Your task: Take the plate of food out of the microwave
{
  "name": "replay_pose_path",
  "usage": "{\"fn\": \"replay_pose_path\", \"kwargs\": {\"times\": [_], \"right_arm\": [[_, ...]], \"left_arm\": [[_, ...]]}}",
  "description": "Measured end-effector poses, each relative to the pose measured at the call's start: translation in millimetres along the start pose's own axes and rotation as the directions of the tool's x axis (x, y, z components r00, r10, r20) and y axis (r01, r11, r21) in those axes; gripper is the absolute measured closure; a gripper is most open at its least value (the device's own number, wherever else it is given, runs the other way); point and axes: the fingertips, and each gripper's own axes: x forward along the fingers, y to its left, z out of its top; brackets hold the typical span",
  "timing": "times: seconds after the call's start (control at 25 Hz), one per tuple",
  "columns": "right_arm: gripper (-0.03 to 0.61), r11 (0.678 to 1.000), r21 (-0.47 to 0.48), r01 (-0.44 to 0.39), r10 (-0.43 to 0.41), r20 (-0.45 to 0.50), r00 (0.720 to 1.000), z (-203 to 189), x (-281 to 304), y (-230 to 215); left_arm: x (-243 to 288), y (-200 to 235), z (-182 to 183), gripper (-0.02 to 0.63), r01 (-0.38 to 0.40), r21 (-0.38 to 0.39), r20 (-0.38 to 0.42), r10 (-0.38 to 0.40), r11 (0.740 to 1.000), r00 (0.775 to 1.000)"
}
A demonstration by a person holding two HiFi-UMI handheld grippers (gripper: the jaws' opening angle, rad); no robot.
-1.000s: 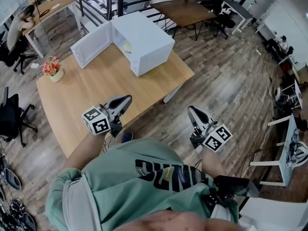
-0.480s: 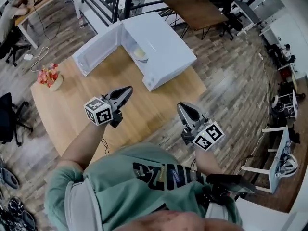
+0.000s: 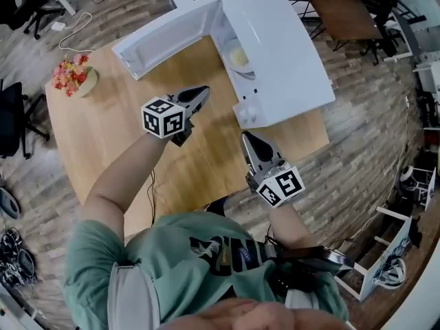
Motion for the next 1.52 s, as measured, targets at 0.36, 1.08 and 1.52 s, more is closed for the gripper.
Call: {"fn": "replay_pose_path", "kwargs": {"times": [0.36,1.08,1.52], "right_arm": [[0.572,0.998,-0.051,-0.024,0.022,-0.044,0.999,-42,85,-2],[0.572,0.999,-0.001,-0.051,0.050,-0.097,0.994,-71,114,-14],[0.572,0.999,0.015,-0.030,0.032,-0.121,0.992,-81,108,-13]], "left_arm": [[79,104,-20,0.615,-0.049,-0.092,-0.129,0.037,0.995,0.991],[173,158,-53,0.422,-0.083,-0.399,-0.310,-0.049,0.913,0.949],[180,163,-52,0.420,-0.146,-0.425,-0.368,-0.023,0.893,0.929]]}}
